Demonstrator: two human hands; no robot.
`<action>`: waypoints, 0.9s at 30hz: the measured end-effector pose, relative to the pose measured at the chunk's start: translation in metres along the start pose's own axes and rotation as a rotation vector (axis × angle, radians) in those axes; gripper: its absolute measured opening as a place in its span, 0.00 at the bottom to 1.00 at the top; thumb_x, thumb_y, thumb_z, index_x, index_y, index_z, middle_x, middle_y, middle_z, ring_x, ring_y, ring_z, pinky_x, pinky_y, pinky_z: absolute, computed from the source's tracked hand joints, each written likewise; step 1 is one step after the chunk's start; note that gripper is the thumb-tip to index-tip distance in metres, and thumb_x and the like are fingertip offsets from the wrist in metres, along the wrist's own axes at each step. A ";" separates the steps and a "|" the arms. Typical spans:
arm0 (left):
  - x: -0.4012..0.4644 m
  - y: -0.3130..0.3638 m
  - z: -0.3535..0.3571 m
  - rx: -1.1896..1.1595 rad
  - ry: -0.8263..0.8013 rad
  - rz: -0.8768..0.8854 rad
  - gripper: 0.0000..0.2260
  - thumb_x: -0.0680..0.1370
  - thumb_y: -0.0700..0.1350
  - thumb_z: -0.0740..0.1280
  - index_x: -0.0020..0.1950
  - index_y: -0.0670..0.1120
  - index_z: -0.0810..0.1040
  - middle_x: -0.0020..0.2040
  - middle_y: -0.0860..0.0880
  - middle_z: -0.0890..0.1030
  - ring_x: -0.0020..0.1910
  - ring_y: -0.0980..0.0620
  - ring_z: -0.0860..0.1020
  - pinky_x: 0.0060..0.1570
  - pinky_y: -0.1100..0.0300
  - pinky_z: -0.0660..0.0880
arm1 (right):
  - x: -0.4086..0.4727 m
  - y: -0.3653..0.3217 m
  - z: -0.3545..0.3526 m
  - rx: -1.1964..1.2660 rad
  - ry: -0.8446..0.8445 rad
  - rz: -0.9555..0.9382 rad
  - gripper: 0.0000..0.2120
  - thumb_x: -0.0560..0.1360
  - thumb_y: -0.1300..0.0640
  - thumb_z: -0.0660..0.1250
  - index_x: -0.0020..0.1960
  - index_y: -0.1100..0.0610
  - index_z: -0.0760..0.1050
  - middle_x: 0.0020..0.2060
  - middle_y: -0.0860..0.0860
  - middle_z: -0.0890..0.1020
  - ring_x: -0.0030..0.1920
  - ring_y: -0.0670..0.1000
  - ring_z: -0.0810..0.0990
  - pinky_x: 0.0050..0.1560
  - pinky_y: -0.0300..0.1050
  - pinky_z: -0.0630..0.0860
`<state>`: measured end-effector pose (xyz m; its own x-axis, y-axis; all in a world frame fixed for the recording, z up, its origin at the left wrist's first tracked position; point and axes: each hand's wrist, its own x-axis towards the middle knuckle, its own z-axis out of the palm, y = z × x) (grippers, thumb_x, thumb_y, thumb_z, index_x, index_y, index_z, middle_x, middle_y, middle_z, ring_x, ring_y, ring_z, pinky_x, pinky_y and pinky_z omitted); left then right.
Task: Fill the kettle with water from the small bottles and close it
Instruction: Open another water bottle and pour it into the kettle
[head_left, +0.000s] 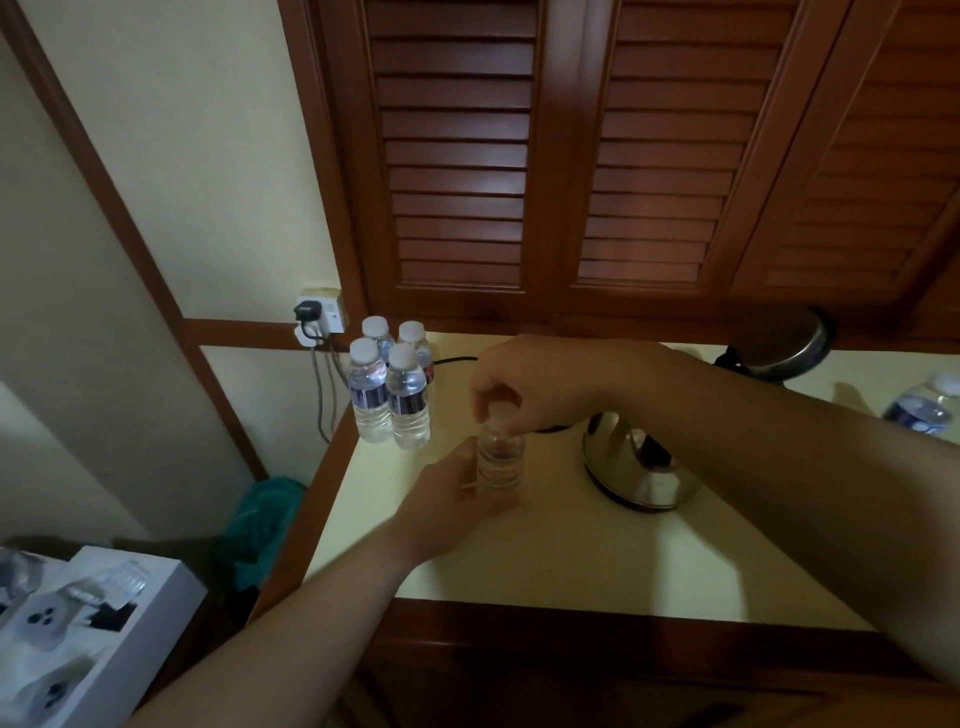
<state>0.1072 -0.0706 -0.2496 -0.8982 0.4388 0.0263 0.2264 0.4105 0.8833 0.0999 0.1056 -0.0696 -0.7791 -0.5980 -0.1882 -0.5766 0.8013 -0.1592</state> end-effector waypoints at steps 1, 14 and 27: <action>0.000 0.000 0.000 -0.001 0.002 0.006 0.25 0.71 0.52 0.79 0.66 0.60 0.76 0.56 0.60 0.85 0.55 0.61 0.83 0.60 0.55 0.79 | 0.000 0.000 -0.001 0.007 -0.005 0.019 0.12 0.78 0.48 0.70 0.60 0.49 0.80 0.48 0.45 0.79 0.47 0.48 0.79 0.50 0.52 0.80; -0.004 -0.004 0.003 -0.032 0.025 -0.009 0.22 0.71 0.53 0.78 0.62 0.62 0.76 0.54 0.58 0.85 0.54 0.59 0.84 0.60 0.45 0.80 | -0.005 -0.008 -0.007 0.059 0.044 0.029 0.08 0.78 0.54 0.70 0.57 0.48 0.83 0.49 0.43 0.79 0.49 0.45 0.79 0.52 0.48 0.79; -0.006 -0.006 0.005 -0.023 0.072 0.041 0.25 0.70 0.58 0.78 0.64 0.62 0.76 0.56 0.59 0.85 0.56 0.57 0.83 0.60 0.44 0.79 | -0.076 0.011 0.146 0.208 0.196 0.448 0.12 0.79 0.47 0.69 0.58 0.53 0.80 0.53 0.49 0.80 0.52 0.51 0.80 0.52 0.50 0.79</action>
<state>0.1132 -0.0717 -0.2570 -0.9133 0.3960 0.0958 0.2558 0.3743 0.8913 0.1883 0.1574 -0.1988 -0.9808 -0.1674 -0.1004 -0.1310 0.9456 -0.2977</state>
